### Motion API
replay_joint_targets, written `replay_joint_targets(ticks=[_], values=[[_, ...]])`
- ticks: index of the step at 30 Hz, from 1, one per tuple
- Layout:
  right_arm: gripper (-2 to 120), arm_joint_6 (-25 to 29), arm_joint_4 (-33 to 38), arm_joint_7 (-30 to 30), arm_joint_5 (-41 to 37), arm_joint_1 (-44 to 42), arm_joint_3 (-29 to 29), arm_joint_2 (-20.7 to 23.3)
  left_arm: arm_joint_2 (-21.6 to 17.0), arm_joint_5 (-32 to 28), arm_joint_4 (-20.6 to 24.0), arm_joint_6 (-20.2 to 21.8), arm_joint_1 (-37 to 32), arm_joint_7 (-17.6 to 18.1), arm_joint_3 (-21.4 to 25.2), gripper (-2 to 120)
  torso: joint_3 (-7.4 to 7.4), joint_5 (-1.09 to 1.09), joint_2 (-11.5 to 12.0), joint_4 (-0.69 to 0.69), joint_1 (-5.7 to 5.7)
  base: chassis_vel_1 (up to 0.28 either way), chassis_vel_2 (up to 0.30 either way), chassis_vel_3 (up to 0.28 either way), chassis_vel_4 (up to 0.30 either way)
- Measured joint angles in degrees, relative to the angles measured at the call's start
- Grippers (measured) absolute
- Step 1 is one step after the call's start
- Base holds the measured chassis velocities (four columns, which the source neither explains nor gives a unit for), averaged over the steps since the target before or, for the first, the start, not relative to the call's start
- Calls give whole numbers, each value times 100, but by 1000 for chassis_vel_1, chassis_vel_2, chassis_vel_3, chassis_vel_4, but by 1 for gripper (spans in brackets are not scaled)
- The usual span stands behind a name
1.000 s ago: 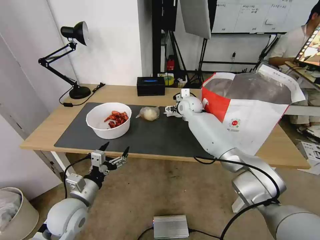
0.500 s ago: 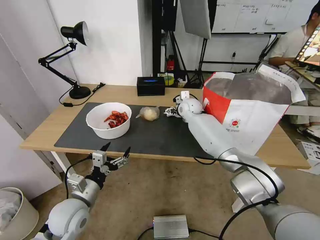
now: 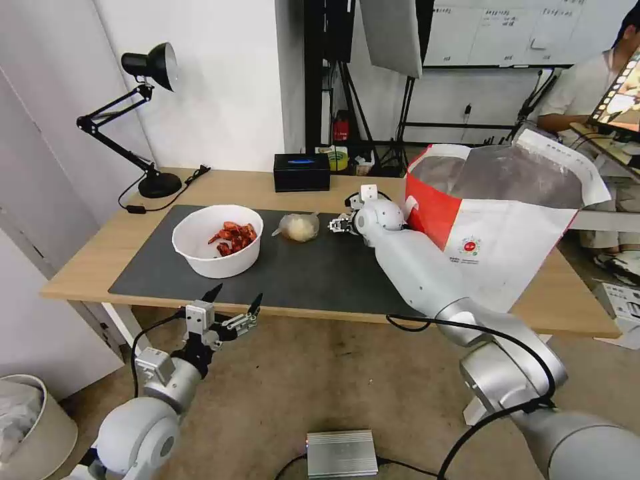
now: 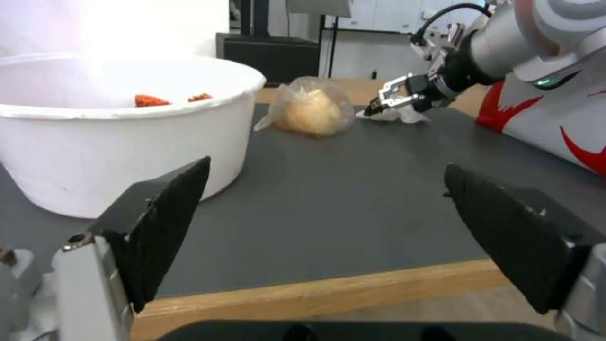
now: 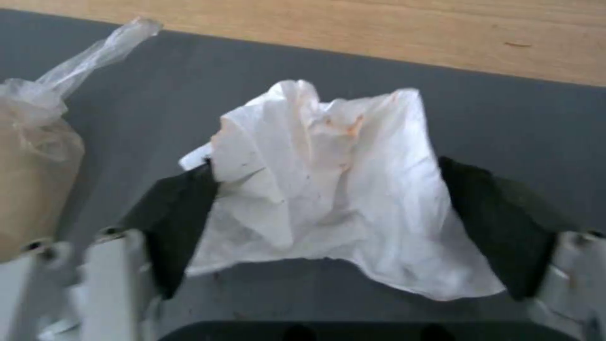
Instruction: Pick up the trash from the table and place it into the takeout bag.
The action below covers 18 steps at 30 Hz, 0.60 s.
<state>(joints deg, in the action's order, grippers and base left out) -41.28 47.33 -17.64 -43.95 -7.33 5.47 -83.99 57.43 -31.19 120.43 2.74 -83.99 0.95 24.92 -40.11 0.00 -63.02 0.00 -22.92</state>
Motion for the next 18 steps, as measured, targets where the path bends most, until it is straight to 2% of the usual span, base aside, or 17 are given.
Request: replay_joint_targets(ticks=[2, 3, 4, 5, 7, 8, 10, 11, 13, 15, 17, 18], values=[[74, 1, 4, -11, -10, -2, -7, -1, 0, 0, 6, 0, 0, 2, 0, 100, 0, 0, 0, 0, 0, 0, 0, 0, 0], [74, 1, 4, -11, -10, -2, -7, -1, 0, 0, 6, 0, 0, 2, 0, 100, 0, 0, 0, 0, 0, 0, 0, 0, 0], [67, 2, 9, -19, -16, -3, -11, -1, 0, 0, 10, 0, -1, 2, 0, 100, 0, 0, 0, 0, 0, 0, 0, 0, 0], [67, 2, 9, -19, -16, -3, -11, -1, 0, 0, 10, 0, -1, 2, 0, 100, 0, 0, 0, 0, 0, 0, 0, 0, 0], [55, 2, 11, -30, -23, -3, -16, 0, 1, 0, 10, -3, -2, 4, 0, 100, 0, 0, -1, 0, 0, 0, 0, 0, 0], [55, 2, 11, -30, -23, -3, -16, 0, 1, 0, 10, -3, -2, 4, 0, 100, 0, 0, -1, 0, 0, 0, 0, 0, 0], [45, 3, 21, -36, -31, -3, -19, 5, 1, 0, 12, -4, -2, 6, -3, 100, 0, 0, -1, 0, 0, 0, 0, 0, 0], [45, 3, 21, -36, -31, -3, -19, 5, 1, 0, 12, -4, -2, 6, -3, 100, 0, 0, -1, 0, 0, 0, 0, 0, 0], [34, 2, 37, -37, -43, -3, -19, 7, 0, 1, 14, -5, 1, 6, -6, 100, 0, 0, -1, 0, 0, 0, 0, 0, 0], [30, 2, 41, -39, -47, -3, -18, 7, -1, 0, 15, -6, 2, 7, -7, 100, 0, 0, 0, 1, 0, 0, 0, 0, 0], [19, 1, 57, -45, -58, -3, -17, 13, -3, 0, 17, -7, 3, 9, -11, 100, 0, 0, -1, 1, 0, 0, 0, 0, 0], [19, 1, 57, -45, -58, -3, -17, 13, -3, 0, 17, -7, 3, 9, -11, 100, 0, 0, -1, 1, 0, 0, 0, 0, 0]])
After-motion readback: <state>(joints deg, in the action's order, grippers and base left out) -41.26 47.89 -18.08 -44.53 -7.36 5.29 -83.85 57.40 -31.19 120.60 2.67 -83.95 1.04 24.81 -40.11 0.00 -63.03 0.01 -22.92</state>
